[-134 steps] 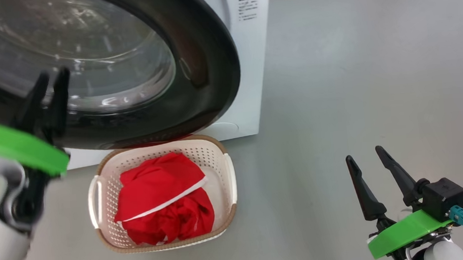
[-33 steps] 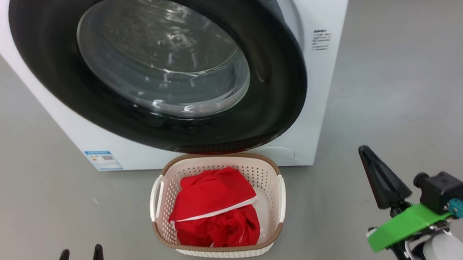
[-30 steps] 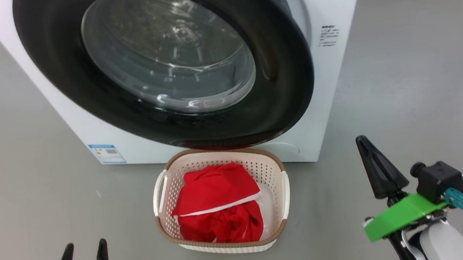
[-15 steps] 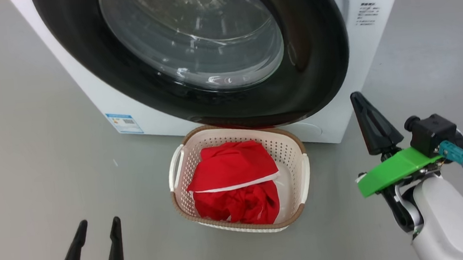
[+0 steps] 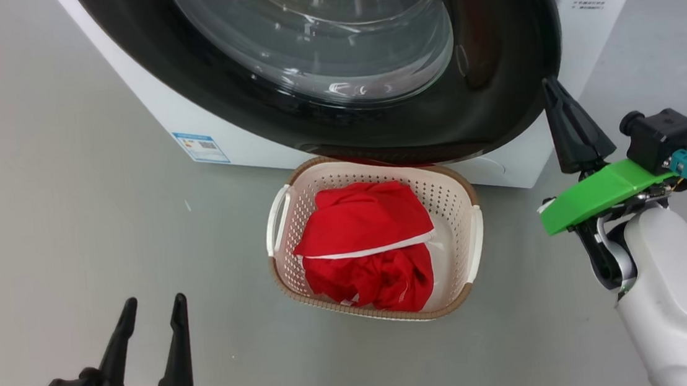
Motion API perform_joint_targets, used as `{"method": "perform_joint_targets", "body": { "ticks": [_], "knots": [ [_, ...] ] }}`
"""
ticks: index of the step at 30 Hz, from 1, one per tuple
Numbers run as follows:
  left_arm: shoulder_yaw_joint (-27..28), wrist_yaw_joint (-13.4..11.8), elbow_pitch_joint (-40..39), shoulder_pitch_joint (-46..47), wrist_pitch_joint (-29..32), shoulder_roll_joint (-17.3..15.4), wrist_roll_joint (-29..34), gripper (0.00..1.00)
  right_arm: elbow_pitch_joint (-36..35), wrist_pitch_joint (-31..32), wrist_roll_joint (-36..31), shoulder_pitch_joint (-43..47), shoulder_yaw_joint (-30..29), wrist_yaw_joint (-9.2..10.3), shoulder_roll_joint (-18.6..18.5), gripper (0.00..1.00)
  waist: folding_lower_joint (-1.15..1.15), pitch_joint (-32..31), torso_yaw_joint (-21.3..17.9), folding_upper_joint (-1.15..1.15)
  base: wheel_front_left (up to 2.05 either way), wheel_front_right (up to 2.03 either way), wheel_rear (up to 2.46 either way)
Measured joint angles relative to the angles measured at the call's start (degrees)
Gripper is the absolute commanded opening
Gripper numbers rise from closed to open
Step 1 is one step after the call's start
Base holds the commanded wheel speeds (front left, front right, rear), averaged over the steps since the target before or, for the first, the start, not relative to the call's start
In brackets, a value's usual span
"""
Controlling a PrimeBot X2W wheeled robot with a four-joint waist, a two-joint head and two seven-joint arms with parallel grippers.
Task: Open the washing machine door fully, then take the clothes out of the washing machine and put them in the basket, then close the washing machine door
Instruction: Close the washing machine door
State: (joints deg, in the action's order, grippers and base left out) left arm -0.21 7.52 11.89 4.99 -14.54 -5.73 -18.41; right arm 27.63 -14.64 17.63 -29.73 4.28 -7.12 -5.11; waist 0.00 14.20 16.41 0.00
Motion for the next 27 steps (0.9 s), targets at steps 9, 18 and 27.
{"method": "perform_joint_targets", "body": {
  "ticks": [9, 18, 27],
  "knots": [
    [-0.6, 0.0, 0.0, 1.4, 0.0, 0.8, -0.4, 1.00, 1.8, 0.0, -0.2, -3.2, -0.9, -0.02, -0.1, 0.00, 0.00, 2.2, 1.3, 0.00, 0.00, 0.00, 0.00],
    [-1.7, 0.0, 0.0, 3.3, 0.0, 1.1, -0.9, 1.00, 2.2, 0.0, -1.1, -7.0, -2.5, -0.10, -0.8, 0.00, 0.00, 4.5, 2.5, 0.00, 0.00, 0.00, 0.00],
    [-2.4, 0.0, 0.0, 5.0, 0.0, 1.2, -1.4, 1.00, 2.8, 0.0, -1.7, -11.3, -4.5, -0.18, -1.9, 0.00, 0.00, 6.9, 3.7, 0.00, 0.00, 0.00, 0.00]
  ]
}}
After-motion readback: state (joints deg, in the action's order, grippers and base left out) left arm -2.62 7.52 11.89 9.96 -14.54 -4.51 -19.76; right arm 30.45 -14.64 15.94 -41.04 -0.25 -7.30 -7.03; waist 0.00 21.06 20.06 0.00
